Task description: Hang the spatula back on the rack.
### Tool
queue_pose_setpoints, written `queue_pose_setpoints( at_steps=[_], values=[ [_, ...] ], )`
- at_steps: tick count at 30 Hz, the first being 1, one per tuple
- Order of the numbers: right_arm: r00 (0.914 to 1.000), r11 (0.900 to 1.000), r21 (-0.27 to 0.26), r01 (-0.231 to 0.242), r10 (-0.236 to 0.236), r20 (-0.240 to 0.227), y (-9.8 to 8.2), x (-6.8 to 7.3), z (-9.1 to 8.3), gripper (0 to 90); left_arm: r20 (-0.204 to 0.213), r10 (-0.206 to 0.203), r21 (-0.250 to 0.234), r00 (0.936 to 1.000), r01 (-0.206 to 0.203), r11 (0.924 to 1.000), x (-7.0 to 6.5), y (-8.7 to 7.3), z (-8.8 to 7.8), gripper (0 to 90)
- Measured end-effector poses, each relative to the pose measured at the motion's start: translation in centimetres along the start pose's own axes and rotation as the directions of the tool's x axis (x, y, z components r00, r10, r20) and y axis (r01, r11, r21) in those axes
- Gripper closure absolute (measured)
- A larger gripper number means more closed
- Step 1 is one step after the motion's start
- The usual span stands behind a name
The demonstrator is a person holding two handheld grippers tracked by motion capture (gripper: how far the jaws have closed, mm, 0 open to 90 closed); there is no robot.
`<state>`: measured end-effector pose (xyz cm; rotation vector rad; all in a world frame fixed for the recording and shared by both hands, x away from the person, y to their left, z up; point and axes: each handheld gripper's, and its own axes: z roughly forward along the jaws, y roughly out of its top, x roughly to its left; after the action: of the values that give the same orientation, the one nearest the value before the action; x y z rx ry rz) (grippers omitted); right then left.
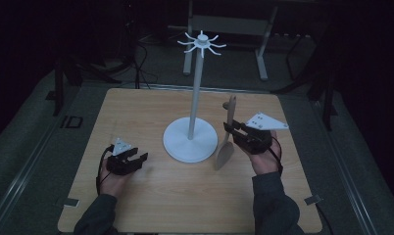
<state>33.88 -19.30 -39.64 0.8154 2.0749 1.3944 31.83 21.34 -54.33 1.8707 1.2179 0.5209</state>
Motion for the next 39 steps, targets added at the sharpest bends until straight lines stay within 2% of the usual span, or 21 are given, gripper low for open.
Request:
queue_pose_setpoints(
  at_steps=[39],
  values=[
    [0.9999,0.999,-0.038,0.008,-0.008,0.013,3.2,0.0,0.4,75.7,-0.002,-0.005,-0.007,1.0,0.005,1.0,0.0,0.0,0.1,50.2]
  ],
)
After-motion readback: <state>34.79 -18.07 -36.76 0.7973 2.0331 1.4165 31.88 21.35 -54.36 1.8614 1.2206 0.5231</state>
